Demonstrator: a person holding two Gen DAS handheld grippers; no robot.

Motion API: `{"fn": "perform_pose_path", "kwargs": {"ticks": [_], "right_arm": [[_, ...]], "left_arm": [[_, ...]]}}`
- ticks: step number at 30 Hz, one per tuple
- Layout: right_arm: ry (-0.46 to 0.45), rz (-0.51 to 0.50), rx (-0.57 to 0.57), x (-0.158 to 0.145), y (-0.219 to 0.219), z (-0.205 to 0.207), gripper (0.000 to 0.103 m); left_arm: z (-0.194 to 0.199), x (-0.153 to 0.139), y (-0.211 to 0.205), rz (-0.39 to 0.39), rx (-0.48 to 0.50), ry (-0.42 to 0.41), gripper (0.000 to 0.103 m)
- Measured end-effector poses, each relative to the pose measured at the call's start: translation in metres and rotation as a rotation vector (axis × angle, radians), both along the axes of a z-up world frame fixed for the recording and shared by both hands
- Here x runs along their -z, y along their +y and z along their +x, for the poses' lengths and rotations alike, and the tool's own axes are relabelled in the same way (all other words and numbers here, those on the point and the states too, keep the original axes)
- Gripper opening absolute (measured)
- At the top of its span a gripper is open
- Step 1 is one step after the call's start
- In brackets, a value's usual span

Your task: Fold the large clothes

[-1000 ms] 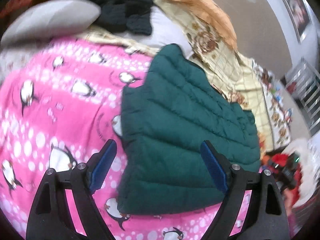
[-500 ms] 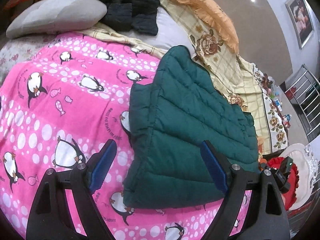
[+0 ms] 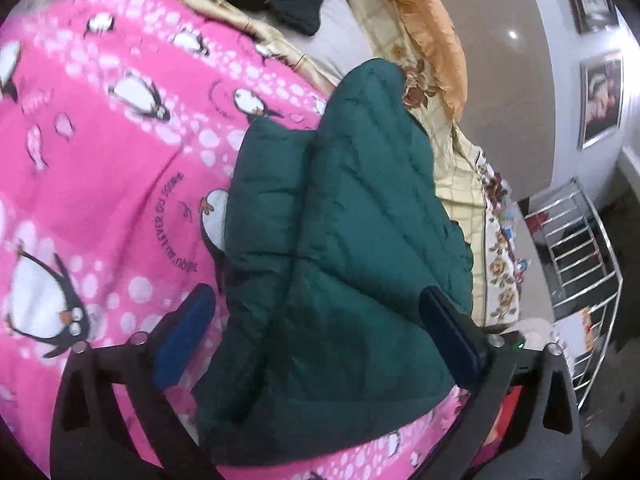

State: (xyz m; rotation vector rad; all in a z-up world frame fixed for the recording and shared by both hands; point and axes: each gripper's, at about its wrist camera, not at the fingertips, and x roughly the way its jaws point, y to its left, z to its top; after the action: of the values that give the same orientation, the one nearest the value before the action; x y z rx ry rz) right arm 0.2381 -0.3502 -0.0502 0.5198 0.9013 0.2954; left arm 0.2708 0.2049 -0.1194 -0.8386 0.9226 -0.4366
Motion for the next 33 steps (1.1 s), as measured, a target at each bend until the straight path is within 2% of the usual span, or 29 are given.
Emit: {"fn": "perform_pose_path", "kwargs": {"ticks": [2,6,11,14,16,18,19,21,23,24,27,33], "right_arm": [[-0.001,0.039,-0.029,0.007,0.002,0.007,0.103],[0.005,0.061,-0.068,0.016,0.009,0.016,0.103],[0.050,0.087,-0.075,0.021,0.015,0.026,0.103],[0.081,0.110,-0.077,0.022,0.019,0.029,0.102],[0.069,0.103,-0.098,0.019,0.026,0.026,0.098],[0.071,0.081,-0.117,0.013,0.036,0.023,0.090],[0.070,0.068,-0.117,0.009,0.039,0.020,0.083],[0.061,0.064,-0.117,-0.001,0.041,0.014,0.073],[0.046,0.081,-0.111,-0.010,0.037,0.006,0.060],[0.042,0.092,-0.110,-0.013,0.036,0.002,0.058],[0.039,0.091,-0.121,-0.026,0.038,-0.011,0.053],[0.027,0.180,-0.147,-0.055,0.034,-0.054,0.049]], "left_arm": [[0.005,0.003,-0.007,-0.019,0.039,0.003,0.102],[0.014,0.006,-0.026,0.057,0.083,0.028,0.103],[0.021,0.011,-0.033,0.039,0.073,0.089,0.103],[0.015,0.006,-0.041,0.084,0.089,0.078,0.103],[0.009,-0.003,-0.052,0.156,0.117,0.047,0.096],[0.000,-0.012,-0.059,0.199,0.118,0.017,0.080],[-0.002,-0.015,-0.059,0.197,0.115,0.012,0.076],[-0.009,-0.021,-0.055,0.173,0.110,0.004,0.060],[-0.017,-0.026,-0.051,0.149,0.111,0.000,0.054],[-0.022,-0.029,-0.050,0.148,0.114,-0.005,0.051],[-0.036,-0.040,-0.051,0.139,0.126,-0.011,0.047],[-0.077,-0.067,-0.040,0.069,0.174,-0.015,0.046]]}}
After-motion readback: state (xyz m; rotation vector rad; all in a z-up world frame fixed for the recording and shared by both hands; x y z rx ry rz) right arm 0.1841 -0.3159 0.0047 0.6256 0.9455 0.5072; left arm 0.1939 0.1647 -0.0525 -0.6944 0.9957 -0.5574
